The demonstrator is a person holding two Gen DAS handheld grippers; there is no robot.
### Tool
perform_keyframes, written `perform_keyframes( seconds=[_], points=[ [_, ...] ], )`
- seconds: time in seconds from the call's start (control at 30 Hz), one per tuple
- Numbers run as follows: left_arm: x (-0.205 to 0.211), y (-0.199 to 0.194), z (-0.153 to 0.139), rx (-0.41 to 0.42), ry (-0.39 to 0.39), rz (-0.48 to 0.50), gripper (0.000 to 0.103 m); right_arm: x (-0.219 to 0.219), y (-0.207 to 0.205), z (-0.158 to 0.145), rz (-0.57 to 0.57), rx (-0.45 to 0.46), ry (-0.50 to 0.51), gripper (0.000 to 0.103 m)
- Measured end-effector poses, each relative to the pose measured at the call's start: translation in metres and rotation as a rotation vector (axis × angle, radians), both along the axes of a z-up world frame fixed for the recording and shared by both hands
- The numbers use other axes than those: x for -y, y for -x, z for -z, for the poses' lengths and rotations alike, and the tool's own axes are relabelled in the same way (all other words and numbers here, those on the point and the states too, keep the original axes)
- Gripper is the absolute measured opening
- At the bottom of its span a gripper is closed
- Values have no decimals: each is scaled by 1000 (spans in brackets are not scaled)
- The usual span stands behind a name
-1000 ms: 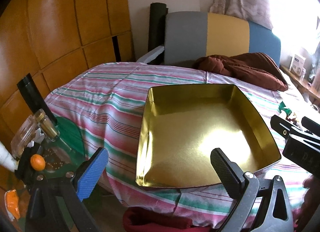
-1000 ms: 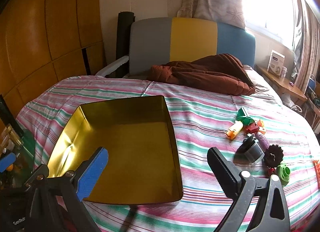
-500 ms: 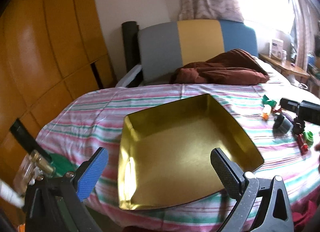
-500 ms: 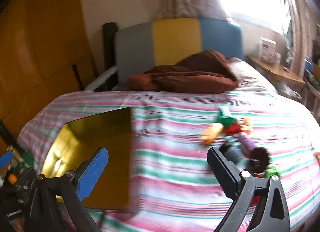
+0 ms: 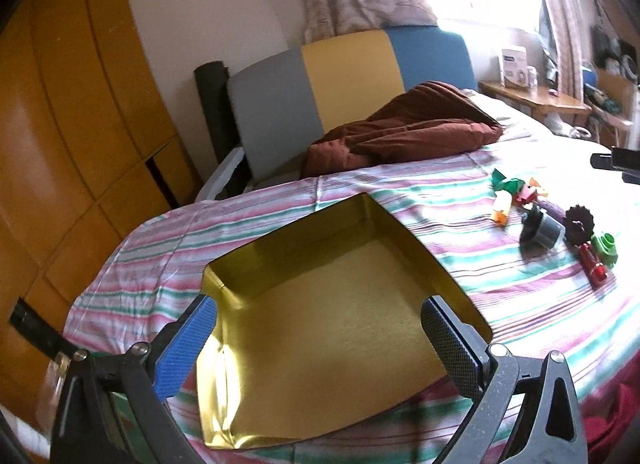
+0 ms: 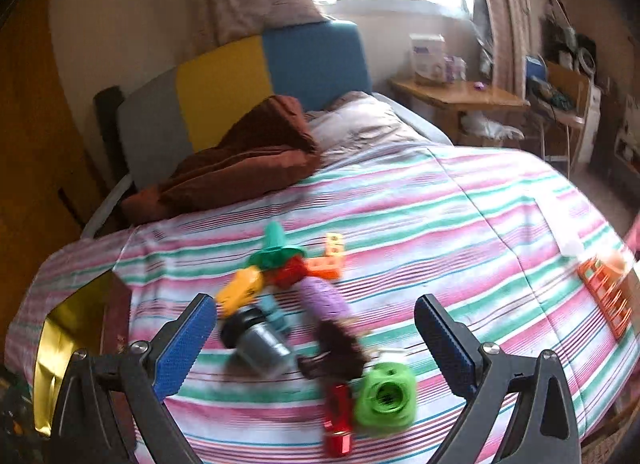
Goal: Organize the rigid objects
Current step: 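Grasp the clear cup with black lid with the left tool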
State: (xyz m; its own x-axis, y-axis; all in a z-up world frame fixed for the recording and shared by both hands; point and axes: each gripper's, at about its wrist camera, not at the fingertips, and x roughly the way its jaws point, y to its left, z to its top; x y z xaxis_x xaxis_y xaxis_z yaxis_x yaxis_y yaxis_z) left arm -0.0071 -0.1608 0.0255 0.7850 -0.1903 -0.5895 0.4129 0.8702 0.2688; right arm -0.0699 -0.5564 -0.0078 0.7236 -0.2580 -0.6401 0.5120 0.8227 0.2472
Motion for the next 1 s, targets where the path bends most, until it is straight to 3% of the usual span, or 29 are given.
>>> perform_keyframes(
  seconds=[0.23, 0.6, 0.9, 1.0],
  points=[
    [29, 4, 2, 0, -29, 60, 103, 38, 11, 19, 65, 18, -120, 101],
    [73, 6, 11, -24, -61, 146, 103, 46, 11, 26, 68, 10, -197, 101],
    [115, 1, 28, -86, -73, 222, 103, 50, 13, 29, 75, 21, -241, 101],
    [135, -7, 39, -169, -66, 267, 103, 53, 14, 29, 80, 29, -255, 101]
  ],
)
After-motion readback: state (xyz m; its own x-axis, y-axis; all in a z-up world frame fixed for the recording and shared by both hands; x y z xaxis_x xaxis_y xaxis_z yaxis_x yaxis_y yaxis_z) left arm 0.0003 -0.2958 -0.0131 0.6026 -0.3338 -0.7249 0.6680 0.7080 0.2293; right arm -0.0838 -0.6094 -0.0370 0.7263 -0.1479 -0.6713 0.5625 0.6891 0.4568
